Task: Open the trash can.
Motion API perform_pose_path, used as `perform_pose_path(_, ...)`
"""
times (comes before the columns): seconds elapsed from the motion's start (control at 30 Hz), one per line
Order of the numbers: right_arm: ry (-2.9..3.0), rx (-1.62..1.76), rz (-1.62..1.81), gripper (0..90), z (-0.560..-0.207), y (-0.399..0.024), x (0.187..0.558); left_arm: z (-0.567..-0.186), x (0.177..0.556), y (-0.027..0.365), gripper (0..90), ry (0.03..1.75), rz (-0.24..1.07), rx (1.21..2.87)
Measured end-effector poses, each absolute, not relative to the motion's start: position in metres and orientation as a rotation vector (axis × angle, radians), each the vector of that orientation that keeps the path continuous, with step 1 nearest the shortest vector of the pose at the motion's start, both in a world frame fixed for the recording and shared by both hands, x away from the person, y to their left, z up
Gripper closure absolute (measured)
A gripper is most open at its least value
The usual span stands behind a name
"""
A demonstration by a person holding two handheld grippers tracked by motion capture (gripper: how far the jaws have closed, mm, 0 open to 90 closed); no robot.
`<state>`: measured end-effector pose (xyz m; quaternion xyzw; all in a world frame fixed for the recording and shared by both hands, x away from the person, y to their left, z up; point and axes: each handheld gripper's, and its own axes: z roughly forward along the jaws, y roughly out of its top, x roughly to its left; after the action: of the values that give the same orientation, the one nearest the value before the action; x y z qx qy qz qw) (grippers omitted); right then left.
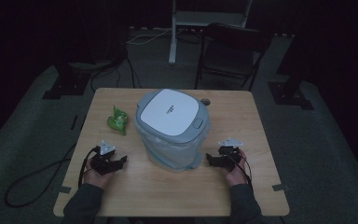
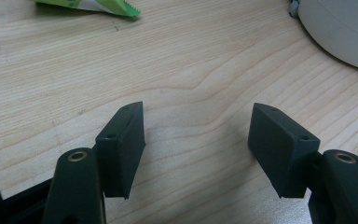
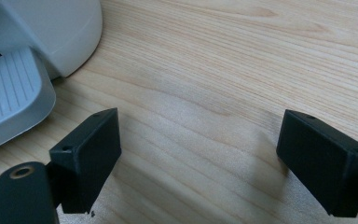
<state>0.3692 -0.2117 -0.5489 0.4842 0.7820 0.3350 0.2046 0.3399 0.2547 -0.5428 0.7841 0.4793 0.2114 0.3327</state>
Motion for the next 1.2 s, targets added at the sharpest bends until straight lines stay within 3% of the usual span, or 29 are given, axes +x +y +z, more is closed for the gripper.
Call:
perform_pose_path(0.4, 2.199, 1.335, 0.936, 14.0, -0.548, -0.210, 0.367, -0.543, 0.342, 0.255, 36.5, 1.254, 0.553, 2.047)
perform_pose_path(0.47, 2.203, 1.331, 0.937, 23.7, -0.547, -0.209, 0.366, -0.543, 0.342, 0.255, 36.4, 1.255, 0.553, 2.047)
perform_pose_path(0.5, 2.203, 1.331, 0.937, 23.7, -0.547, -0.209, 0.366, -0.543, 0.342, 0.254, 36.4, 1.255, 0.552, 2.047)
perform_pose_path(0.57, 2.207, 1.316, 0.949, 36.7, -0.545, -0.209, 0.364, -0.543, 0.342, 0.254, 36.5, 1.255, 0.552, 2.047)
perform_pose_path(0.6, 2.213, 1.306, 0.955, 48.6, -0.543, -0.209, 0.362, -0.543, 0.342, 0.254, 36.5, 1.255, 0.552, 2.047)
perform_pose_path(0.63, 2.213, 1.306, 0.955, 48.6, -0.543, -0.209, 0.362, -0.543, 0.342, 0.254, 36.5, 1.255, 0.552, 2.047)
perform_pose_path(0.67, 2.204, 1.312, 0.956, 56.8, -0.543, -0.210, 0.362, -0.543, 0.342, 0.254, 36.4, 1.254, 0.552, 2.047)
perform_pose_path(0.77, 2.198, 1.318, 0.957, 64.2, -0.543, -0.212, 0.361, -0.543, 0.342, 0.254, 36.5, 1.254, 0.551, 2.046)
perform_pose_path(0.8, 2.205, 1.321, 0.957, 73.6, -0.542, -0.212, 0.360, -0.543, 0.342, 0.255, 36.4, 1.254, 0.551, 2.047)
perform_pose_path(0.83, 2.205, 1.321, 0.957, 73.6, -0.542, -0.212, 0.360, -0.543, 0.342, 0.255, 36.4, 1.254, 0.551, 2.047)
perform_pose_path(0.87, 2.223, 1.304, 0.975, 82.2, -0.540, -0.210, 0.358, -0.543, 0.342, 0.255, 36.4, 1.254, 0.551, 2.047)
perform_pose_path(1.0, 2.246, 1.245, 1.032, 89.6, -0.533, -0.205, 0.351, -0.543, 0.342, 0.254, 36.5, 1.254, 0.551, 2.046)
perform_pose_path(1.2, 2.297, 1.179, 1.128, 89.9, -0.526, -0.196, 0.339, -0.543, 0.342, 0.254, 36.4, 1.254, 0.551, 2.046)
